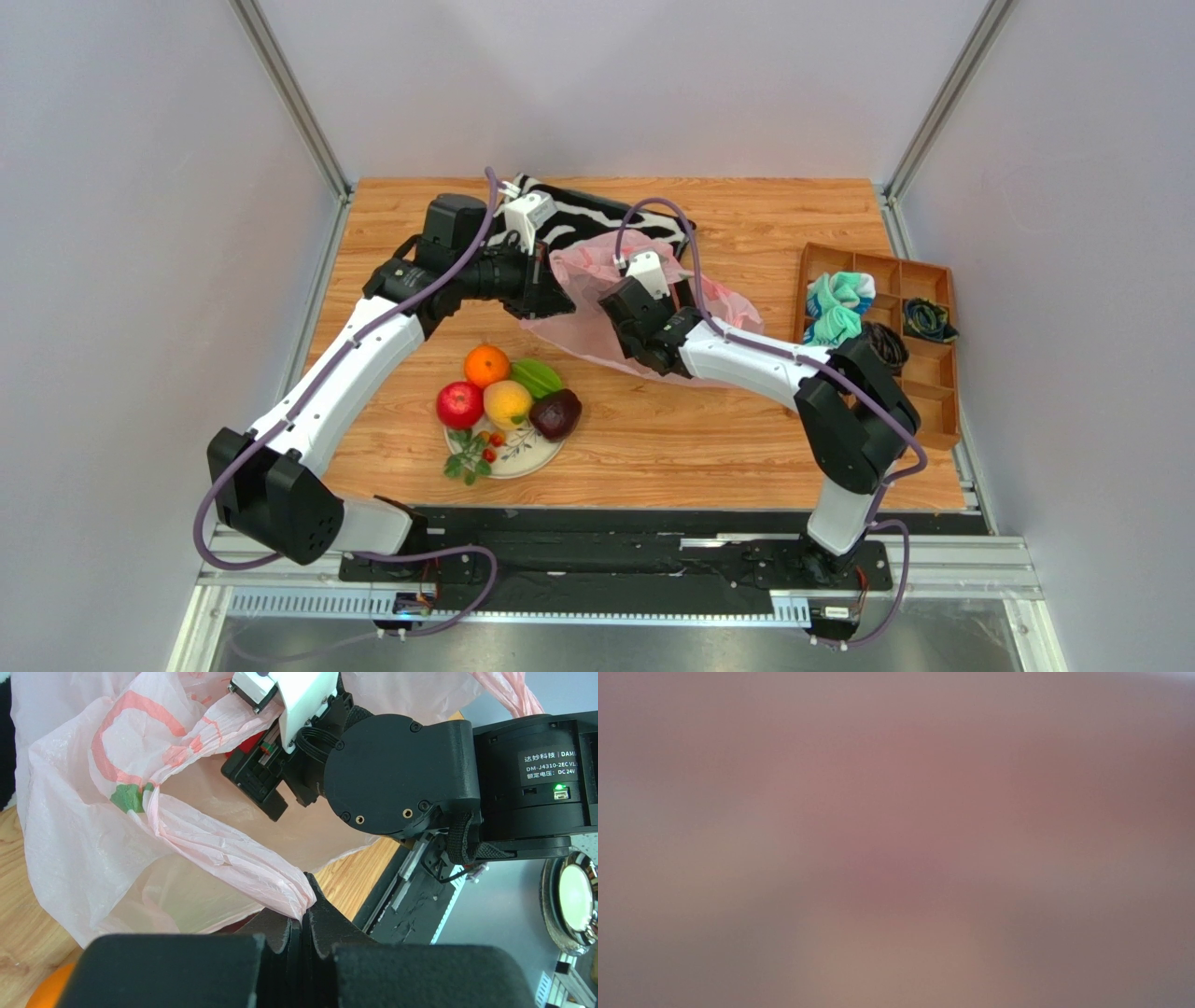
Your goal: Place the fruits into the plastic bag
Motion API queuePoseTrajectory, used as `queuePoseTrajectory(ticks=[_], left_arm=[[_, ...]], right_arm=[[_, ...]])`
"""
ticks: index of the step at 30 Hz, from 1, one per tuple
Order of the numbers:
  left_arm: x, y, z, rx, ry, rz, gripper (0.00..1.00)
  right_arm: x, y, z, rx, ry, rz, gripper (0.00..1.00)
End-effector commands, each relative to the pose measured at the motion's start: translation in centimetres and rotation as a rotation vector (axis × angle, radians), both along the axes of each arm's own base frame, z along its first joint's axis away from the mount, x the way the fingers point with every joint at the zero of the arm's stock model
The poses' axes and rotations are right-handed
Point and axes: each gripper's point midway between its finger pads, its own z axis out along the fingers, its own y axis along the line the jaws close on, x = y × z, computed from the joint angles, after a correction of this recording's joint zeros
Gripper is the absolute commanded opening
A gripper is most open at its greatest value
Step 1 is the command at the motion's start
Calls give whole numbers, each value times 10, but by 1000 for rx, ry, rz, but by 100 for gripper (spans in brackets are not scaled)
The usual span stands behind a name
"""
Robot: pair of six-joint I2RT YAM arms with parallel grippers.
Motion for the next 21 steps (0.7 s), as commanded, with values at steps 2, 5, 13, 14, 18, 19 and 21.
queuePoseTrajectory(ticks=[2, 5, 13, 14, 18, 19, 21], left_arm=[[-4, -2, 14, -33, -35, -10, 0], [-5, -2, 15, -35, -40, -10, 0], [-5, -3, 14, -34, -33, -10, 0], [-4, -3, 14, -31, -35, -6, 0], [-3, -2, 11, -22, -27, 0, 0], [-2, -2, 10, -20, -25, 2, 0], [-3, -2, 9, -15, -24, 6, 0]], right_arm=[[6, 12, 20, 121, -29, -3, 87], [6, 13, 21, 132, -23, 1, 89], [-4, 25, 35, 226, -21, 68, 85], [-5, 29, 40, 248, -28, 82, 84], [-22, 51, 63, 375, -45, 192, 83], [-28, 53, 71, 408, -56, 210, 83], [-32, 59, 84, 457, -75, 247, 82]])
